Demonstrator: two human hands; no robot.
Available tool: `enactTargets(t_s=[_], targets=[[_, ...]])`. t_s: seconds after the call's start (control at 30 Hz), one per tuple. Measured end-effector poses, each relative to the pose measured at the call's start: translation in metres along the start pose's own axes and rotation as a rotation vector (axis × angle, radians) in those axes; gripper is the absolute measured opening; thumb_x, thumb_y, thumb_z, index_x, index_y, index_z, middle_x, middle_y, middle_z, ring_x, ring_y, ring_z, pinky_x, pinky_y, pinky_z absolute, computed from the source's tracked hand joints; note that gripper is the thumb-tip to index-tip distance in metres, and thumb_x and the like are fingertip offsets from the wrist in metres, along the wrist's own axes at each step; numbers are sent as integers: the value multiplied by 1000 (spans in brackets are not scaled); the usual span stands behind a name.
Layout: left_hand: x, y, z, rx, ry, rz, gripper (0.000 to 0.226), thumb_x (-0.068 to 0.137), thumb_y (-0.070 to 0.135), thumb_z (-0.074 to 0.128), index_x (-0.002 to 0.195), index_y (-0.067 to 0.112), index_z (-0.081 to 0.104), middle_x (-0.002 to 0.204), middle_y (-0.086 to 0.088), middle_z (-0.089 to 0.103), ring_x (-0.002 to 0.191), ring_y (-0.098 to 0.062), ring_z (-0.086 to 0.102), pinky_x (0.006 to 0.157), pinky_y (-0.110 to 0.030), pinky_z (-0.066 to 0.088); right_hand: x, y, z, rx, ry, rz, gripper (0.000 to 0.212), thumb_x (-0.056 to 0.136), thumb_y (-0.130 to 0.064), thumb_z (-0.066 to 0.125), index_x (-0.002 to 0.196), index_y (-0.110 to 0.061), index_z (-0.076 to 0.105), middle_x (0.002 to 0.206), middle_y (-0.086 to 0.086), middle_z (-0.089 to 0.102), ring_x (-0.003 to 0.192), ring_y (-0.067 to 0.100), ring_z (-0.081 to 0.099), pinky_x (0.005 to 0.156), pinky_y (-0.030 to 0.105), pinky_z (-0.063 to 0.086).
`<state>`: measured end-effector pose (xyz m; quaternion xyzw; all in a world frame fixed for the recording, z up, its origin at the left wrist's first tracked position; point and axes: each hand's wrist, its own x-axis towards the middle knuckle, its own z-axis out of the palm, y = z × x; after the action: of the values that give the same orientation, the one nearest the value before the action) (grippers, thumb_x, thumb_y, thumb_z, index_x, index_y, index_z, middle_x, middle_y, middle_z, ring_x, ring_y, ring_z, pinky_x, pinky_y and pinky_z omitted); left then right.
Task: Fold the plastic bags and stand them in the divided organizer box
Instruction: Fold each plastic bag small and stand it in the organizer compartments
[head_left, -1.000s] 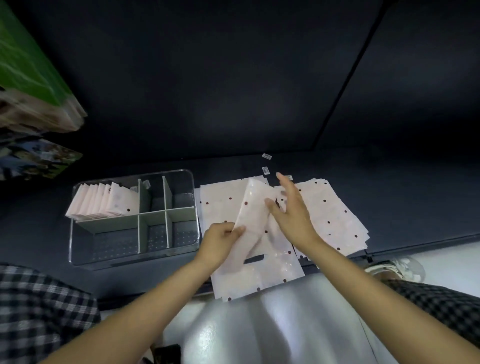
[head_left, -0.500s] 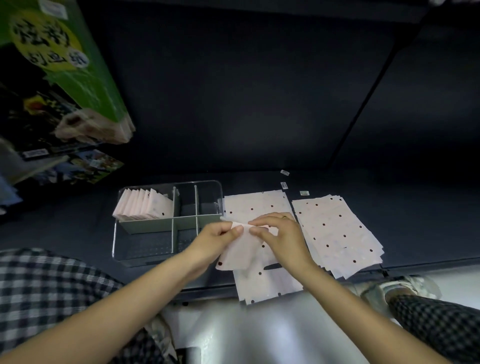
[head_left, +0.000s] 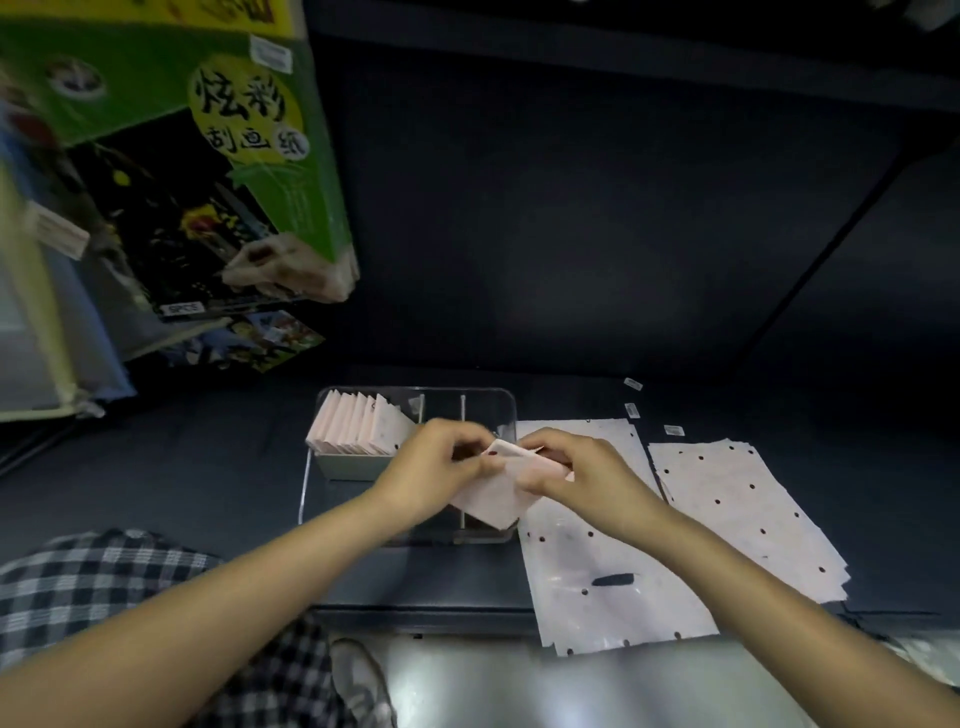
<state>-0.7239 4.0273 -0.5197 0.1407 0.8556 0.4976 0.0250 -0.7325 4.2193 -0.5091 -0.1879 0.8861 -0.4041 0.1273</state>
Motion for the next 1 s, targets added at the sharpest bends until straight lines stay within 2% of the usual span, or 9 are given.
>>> enactTargets(t_s=[0.1,0.27,0.37,0.47,0.53,0.67,0.77,0.9,1.0], targets=[[7,-8,-20,-80,-114,19,15,84,15,69,74,25,64,65,16,59,62,3,52,60,-14,40,23,-11,12,-96,-38,3,17,82,-32,67,66,-31,61,59,-13,54,56,2,46,52,19,32],[14,-62,-54,210,-269,-177,12,79,17,74,87,15,66,84,-4,67,78,-16,60,79,-38,50,66,-19,21,-11,-54,98,14,84,-19,66,72,-24,64,68,-13,62,61,-3,57,54,15,43],[17,-94,-71,317,-128,-289,14,81,22,72,89,29,62,88,8,60,87,-12,59,84,-34,49,98,-20,31,-22,33,166,8,85,-18,64,89,-12,67,83,-4,67,74,11,62,62,28,50],[16,-120,-82,457,114,-394,37,85,27,66,120,25,57,120,1,48,116,-24,45,95,-35,41,129,-23,53,-115,155,177,19,85,-19,63,102,-10,64,99,2,68,85,15,61,67,27,46],[13,-133,-86,540,149,-478,49,86,29,64,132,23,47,132,-5,40,121,-28,36,99,-38,39,145,-28,72,-168,160,179,21,86,-19,60,104,-9,61,104,6,68,91,22,63,70,29,49],[6,-153,-88,438,170,-530,58,86,27,65,138,20,39,132,-8,36,122,-28,36,98,-35,38,166,-31,107,-403,107,196,17,88,-15,52,101,-5,53,101,13,65,90,32,63,55,28,42],[4,-158,-89,340,172,-516,60,84,23,69,137,17,41,129,-9,39,118,-27,44,97,-34,40,177,-29,122,-503,90,282,25,89,-11,50,113,-3,52,107,16,64,95,34,62,65,33,48],[5,-160,-88,233,172,-496,59,82,18,71,134,18,43,122,-9,46,109,-24,54,93,-34,45,194,-25,135,-335,-2,447,29,93,-17,49,117,-2,54,113,15,63,98,30,63,68,30,46],[6,-160,-88,177,181,-480,59,81,14,71,133,19,43,123,-9,51,109,-23,56,95,-39,46,204,-20,151,200,-134,642,48,96,-40,44,127,-4,51,126,13,58,113,29,57,93,35,47]])
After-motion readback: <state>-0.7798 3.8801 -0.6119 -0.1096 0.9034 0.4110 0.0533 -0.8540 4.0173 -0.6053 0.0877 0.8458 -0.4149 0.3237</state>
